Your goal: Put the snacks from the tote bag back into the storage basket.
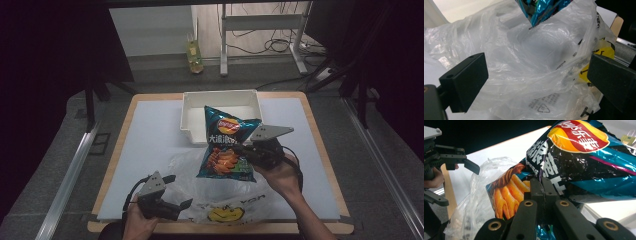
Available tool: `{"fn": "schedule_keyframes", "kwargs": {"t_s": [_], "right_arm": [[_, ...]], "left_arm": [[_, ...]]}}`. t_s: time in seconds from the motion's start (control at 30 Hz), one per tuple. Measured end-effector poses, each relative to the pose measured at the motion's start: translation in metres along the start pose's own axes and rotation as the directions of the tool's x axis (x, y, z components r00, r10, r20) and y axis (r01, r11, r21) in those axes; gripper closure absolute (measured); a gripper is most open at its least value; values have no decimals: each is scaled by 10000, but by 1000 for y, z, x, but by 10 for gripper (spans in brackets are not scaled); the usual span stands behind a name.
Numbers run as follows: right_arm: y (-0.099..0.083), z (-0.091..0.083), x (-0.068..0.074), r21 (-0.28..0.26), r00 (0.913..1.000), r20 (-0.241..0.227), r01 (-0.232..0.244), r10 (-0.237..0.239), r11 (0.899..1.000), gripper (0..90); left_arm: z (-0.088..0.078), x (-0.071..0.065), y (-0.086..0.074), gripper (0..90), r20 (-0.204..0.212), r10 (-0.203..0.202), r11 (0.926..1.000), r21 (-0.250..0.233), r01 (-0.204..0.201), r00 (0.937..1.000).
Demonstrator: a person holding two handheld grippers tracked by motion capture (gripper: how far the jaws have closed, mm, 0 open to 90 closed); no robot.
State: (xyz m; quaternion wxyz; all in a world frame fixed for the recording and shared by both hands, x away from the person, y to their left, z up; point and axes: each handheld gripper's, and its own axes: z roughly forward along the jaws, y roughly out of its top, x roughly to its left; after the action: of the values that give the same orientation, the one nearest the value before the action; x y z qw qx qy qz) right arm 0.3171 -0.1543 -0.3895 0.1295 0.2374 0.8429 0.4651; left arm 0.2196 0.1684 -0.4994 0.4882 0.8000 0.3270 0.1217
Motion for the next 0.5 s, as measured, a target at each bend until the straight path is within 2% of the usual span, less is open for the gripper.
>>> {"fn": "schedule_keyframes", "kwargs": {"t_s": [0.4,0.5], "right_arm": [[19,6,-12,-159,9999,-104,-13,11,9999,900],[26,9,-14,-205,9999,-13,125,-125,9997,900]], "left_arm": [[-4,-2,1,33,-132,229,9992,-324,-233,9997],[-5,-1,1,33,-125,226,9989,-415,-231,9997]]}}
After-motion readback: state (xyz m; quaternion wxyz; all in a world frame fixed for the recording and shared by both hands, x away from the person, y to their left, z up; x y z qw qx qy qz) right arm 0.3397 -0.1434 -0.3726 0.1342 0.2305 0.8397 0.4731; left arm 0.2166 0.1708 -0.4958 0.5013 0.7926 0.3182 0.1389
